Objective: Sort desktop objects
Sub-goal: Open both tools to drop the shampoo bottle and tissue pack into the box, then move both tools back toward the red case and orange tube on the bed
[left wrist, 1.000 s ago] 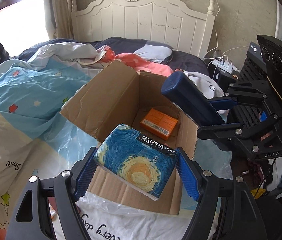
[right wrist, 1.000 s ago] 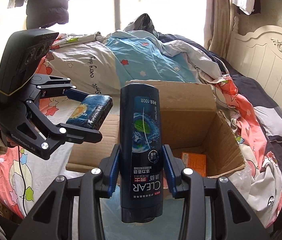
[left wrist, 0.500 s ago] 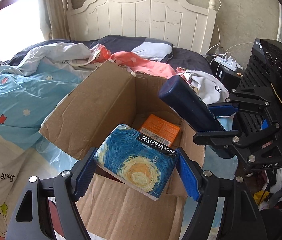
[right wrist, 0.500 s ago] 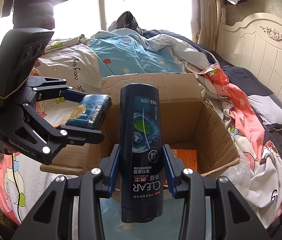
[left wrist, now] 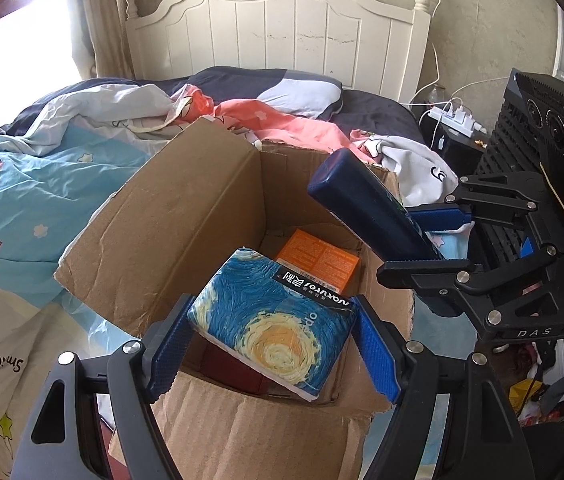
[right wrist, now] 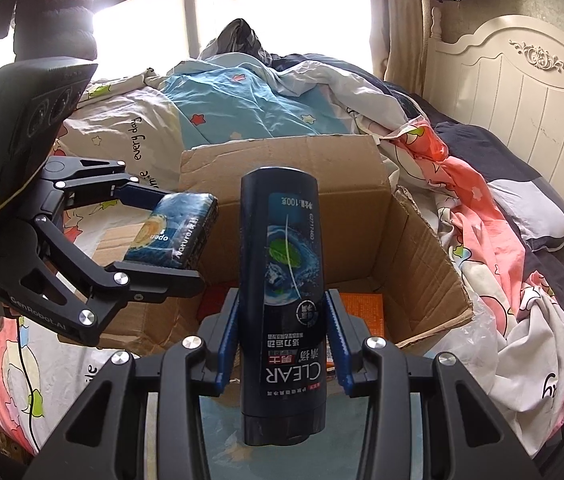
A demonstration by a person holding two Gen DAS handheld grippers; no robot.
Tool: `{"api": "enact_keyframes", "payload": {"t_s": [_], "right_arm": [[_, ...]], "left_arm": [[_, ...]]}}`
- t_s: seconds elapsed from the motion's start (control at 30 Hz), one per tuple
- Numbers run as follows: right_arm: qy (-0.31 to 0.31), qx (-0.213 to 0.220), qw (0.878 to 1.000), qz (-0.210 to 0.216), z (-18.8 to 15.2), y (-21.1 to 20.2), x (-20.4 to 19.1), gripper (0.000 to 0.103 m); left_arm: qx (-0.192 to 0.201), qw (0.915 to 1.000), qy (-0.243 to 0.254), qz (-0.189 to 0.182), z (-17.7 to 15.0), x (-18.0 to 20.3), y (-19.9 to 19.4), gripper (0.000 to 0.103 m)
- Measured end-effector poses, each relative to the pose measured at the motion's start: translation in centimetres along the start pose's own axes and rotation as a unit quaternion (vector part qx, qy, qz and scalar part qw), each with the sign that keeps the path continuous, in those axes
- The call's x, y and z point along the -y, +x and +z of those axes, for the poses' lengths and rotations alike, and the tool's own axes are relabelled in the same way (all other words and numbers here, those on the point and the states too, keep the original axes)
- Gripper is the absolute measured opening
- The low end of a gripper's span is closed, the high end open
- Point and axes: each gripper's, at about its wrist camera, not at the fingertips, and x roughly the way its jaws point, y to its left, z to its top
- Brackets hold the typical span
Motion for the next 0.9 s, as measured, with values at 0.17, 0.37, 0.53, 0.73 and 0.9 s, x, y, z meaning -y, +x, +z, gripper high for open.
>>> {"api": "enact_keyframes", "payload": {"t_s": [0.17,0.37,0.53,0.73,0.9], "right_arm": [[0.004,-0.001,1.000,-0.004,0.13,0.15,0.15,0.038],[0.008,-0.011,0.999,-0.031,0.35,0.72,0.30,0.054],[0.007,-0.005,1.000,-0.025,0.25,0.48,-0.01,0.069],[0.004,-0.009,1.000,-0.029,0.14,0.47,-0.20,0.069],[0.005,-0.006,1.000,-0.029,0.25,0.17,-0.44,0.069]], "left_arm": [[-0.005,1.0000,-0.004,0.000,0.32,-0.10,0.40,0.078],[-0.004,0.9998,-0.001,0.018,0.61,0.14,0.36,0.097],[-0.004,0.9996,0.010,0.025,0.36,0.53,-0.09,0.103],[-0.010,0.9996,0.006,0.026,0.26,0.32,-0.13,0.103],[-0.011,0.9996,0.002,0.028,0.21,0.05,-0.38,0.103]]}}
